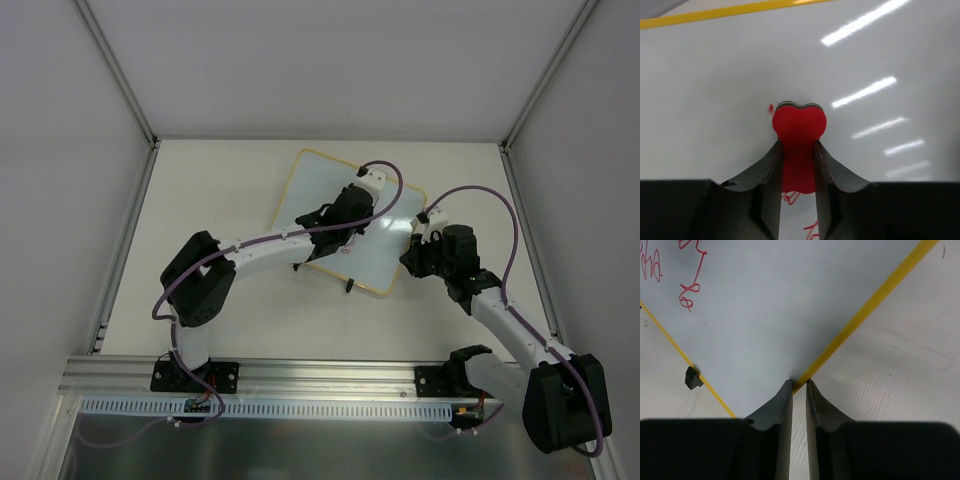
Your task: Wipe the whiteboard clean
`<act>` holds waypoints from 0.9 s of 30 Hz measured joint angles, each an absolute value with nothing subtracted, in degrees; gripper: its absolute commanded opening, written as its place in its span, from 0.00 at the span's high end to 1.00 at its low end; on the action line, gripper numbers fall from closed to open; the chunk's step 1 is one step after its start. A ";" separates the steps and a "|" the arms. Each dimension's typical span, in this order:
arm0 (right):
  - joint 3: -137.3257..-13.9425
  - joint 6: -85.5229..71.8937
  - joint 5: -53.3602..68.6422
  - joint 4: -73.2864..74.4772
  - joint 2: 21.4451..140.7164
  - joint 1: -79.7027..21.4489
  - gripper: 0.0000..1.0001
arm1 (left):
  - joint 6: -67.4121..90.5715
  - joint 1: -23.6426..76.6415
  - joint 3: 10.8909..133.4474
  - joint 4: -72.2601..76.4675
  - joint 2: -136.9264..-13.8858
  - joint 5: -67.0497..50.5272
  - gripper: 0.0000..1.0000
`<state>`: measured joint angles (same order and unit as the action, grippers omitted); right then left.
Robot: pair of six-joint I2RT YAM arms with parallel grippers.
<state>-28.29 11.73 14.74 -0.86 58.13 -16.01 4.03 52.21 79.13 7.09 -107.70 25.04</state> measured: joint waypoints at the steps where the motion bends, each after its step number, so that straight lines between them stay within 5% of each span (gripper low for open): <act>1: -28.29 11.88 14.48 -0.89 58.13 -16.08 1.00 | 3.60 52.93 79.13 7.22 -107.85 24.16 1.00; 27: -28.29 13.15 12.84 -0.30 57.49 -16.80 1.00 | -1.83 44.75 80.97 5.19 -106.39 27.53 1.00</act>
<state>-28.29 13.15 12.84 -0.30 57.49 -16.80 -1.83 44.75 80.97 5.19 -106.39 27.53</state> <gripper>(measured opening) 0.088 0.257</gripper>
